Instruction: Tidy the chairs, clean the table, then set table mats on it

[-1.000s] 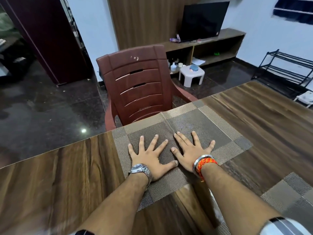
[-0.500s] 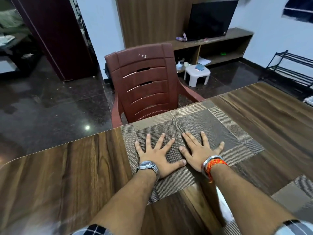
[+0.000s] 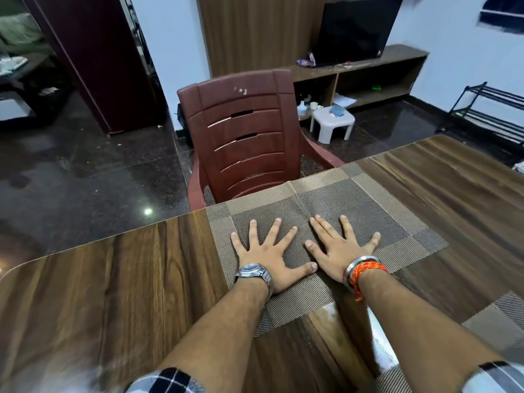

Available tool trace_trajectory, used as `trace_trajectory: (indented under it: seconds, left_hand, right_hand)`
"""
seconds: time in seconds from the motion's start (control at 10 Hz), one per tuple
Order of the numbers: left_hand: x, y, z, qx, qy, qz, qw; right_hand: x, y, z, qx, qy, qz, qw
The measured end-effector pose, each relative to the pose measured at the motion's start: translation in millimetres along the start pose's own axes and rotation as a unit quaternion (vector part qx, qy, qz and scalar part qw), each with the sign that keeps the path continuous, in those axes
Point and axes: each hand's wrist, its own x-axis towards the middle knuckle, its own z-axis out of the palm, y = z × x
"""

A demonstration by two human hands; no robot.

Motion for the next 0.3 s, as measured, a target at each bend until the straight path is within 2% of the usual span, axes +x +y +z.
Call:
trace_trajectory:
  seconds: [0.2, 0.3]
  left_hand:
    - [-6, 3, -4, 0.02, 0.009, 0.018, 1.0]
    - [-13, 3, -15, 0.009, 0.082, 0.038, 0.996]
  right_hand:
    - [-5, -1, -6, -0.027, -0.007, -0.013, 1.0]
    - [-21, -4, -12, -0.021, 0.073, -0.036, 0.996]
